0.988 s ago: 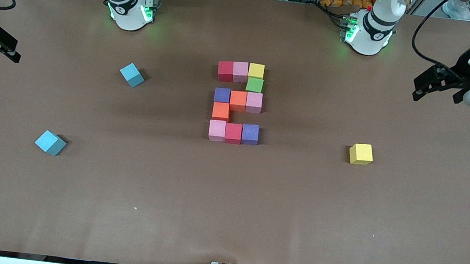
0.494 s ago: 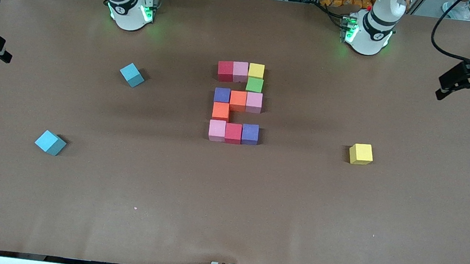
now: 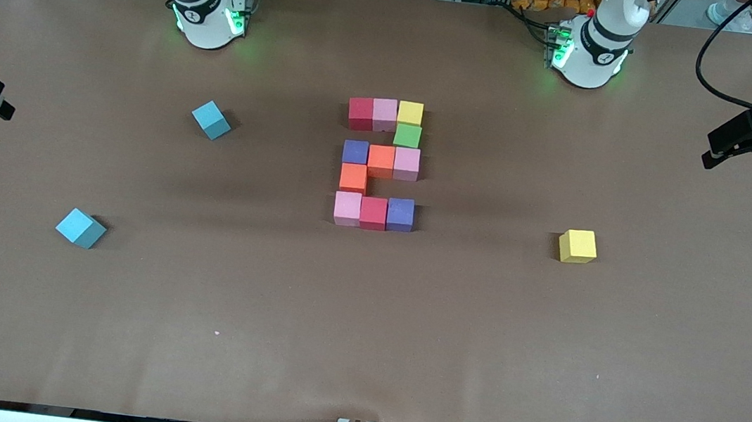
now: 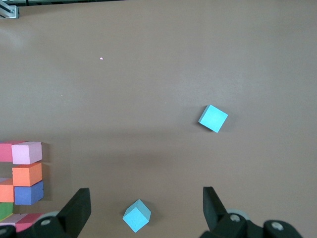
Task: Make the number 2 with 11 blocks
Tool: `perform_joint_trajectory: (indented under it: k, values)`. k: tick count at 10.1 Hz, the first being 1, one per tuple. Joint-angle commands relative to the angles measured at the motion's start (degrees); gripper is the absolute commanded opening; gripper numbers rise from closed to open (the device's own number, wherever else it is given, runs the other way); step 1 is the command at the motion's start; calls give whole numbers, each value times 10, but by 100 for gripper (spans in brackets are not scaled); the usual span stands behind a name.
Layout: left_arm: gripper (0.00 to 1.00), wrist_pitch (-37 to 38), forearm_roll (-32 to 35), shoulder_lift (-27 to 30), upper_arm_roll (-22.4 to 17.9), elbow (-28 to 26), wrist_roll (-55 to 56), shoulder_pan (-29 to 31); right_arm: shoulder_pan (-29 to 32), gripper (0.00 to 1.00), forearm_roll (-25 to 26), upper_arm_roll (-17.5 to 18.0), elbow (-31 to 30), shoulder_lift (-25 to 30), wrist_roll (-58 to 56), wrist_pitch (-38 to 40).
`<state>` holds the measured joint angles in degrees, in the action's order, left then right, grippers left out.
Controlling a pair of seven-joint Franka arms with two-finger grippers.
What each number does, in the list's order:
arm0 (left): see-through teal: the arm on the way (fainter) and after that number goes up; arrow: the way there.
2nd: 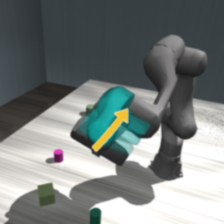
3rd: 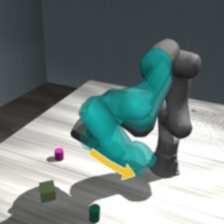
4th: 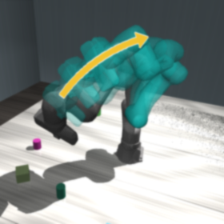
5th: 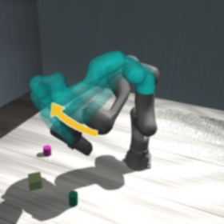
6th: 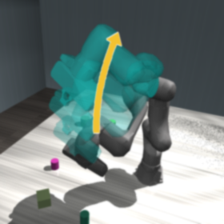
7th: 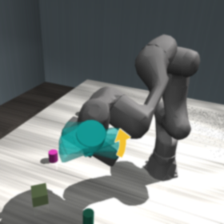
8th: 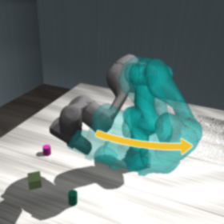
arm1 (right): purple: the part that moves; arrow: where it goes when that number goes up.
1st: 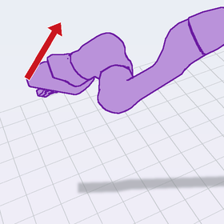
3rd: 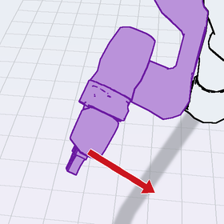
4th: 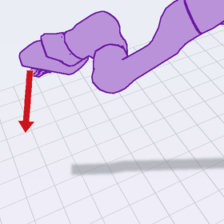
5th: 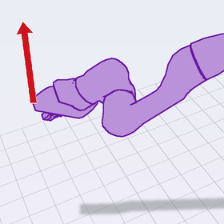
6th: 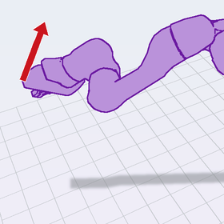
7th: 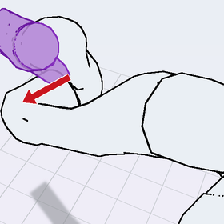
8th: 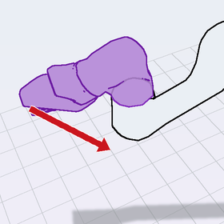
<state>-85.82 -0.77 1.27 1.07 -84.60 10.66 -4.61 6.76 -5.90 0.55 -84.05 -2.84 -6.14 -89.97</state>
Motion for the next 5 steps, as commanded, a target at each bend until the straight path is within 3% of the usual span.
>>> perform_joint_trajectory:
  k: [1,5]
  values:
    - [100,25,17,-3,9,14,-40,1,12,100,-11,6,-2,3,-2,3]
    - [100,30,11,1,9,11,-56,1,13,100,-11,5,-2,10,-2,7]
